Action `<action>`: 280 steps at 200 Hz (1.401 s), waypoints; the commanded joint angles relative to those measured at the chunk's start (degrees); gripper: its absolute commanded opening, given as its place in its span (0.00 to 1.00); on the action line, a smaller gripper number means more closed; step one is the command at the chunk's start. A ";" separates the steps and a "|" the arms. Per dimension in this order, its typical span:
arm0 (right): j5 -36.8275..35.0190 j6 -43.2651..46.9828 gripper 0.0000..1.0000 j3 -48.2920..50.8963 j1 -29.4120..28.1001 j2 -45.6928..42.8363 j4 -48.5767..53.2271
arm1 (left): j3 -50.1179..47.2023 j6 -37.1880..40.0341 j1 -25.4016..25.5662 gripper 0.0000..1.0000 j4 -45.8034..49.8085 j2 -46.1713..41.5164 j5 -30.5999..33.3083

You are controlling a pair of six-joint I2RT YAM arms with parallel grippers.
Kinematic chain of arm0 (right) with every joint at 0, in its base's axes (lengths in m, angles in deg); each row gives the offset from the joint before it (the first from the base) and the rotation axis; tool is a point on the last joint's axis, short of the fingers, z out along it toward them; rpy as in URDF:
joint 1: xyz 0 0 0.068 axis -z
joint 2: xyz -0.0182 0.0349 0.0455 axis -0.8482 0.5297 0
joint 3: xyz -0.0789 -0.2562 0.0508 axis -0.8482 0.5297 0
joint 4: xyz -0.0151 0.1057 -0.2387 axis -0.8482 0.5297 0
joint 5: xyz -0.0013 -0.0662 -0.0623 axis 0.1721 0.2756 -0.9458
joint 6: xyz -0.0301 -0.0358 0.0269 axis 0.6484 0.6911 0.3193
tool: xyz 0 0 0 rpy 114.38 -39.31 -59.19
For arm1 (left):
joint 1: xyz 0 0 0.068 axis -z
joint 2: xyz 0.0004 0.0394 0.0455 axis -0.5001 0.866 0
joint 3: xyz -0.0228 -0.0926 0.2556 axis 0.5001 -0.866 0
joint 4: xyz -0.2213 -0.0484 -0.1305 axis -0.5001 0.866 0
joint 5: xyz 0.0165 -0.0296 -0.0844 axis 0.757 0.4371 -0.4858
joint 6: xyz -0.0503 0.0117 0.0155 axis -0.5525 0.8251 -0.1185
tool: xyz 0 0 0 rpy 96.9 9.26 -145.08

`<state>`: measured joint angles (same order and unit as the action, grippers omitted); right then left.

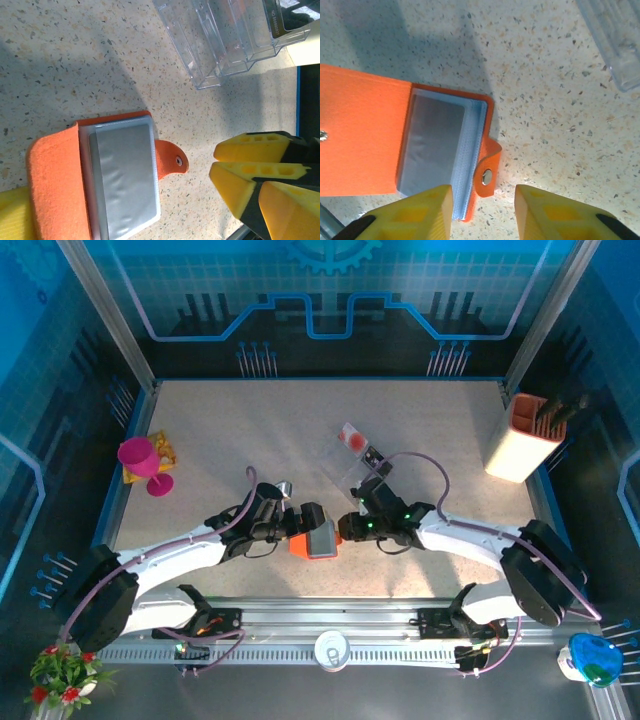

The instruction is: Put the credit cards into the card holder

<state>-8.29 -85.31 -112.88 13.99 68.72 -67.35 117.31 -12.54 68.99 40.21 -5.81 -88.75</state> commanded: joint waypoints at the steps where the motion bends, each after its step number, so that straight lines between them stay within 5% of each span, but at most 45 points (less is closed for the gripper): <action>1: 1.32 0.12 0.40 0.48 0.21 2.52 -0.52 | 0.04 -0.90 0.25 0.99 -0.82 -1.05 -1.28; 68: 1.33 -0.68 0.43 0.00 -0.13 6.38 -3.63 | 3.65 -0.70 1.26 0.99 -0.62 0.32 -2.24; 198: 0.50 1.16 0.44 7.50 11.87 -14.16 6.42 | 11.10 0.24 7.33 0.99 -1.65 10.93 -2.18; 280: 2.09 1.28 0.44 11.05 13.81 -18.11 7.57 | 8.97 -1.60 10.93 0.99 -1.10 18.59 1.78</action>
<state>-7.09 -84.83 -102.71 27.04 51.81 -61.40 127.25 -12.58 78.95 38.66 9.99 -88.86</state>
